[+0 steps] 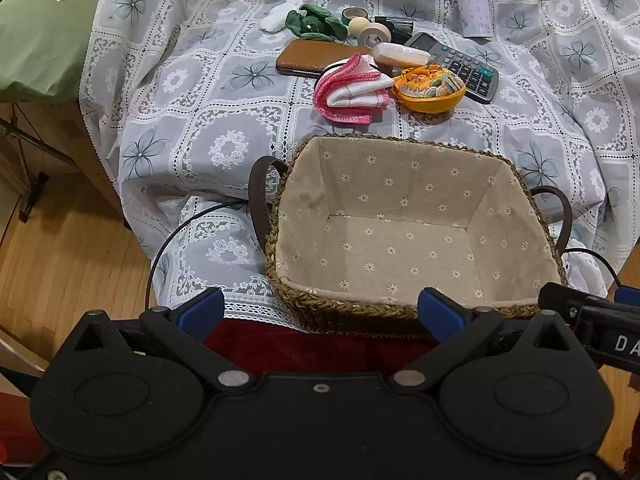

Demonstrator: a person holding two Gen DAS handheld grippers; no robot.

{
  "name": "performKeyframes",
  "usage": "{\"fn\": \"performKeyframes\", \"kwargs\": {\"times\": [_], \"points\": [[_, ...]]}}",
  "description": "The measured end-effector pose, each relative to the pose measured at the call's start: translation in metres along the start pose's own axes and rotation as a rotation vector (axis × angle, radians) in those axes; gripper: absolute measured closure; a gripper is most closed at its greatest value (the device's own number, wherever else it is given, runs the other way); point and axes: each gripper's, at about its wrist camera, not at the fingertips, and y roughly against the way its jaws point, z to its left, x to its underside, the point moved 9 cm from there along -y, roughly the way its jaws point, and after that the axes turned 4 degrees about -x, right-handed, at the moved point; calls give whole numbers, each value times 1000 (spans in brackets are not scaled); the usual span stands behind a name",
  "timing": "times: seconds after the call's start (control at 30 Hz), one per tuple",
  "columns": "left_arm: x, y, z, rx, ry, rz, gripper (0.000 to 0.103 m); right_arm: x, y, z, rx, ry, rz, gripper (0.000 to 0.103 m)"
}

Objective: Organize soft objects

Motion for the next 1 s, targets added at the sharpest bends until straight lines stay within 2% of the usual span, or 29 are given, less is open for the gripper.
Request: {"fn": "performKeyframes", "kwargs": {"times": [1.0], "points": [[2,-1,-2,3,-2,6,3,0,0,0,-4,-4,5,5]]}}
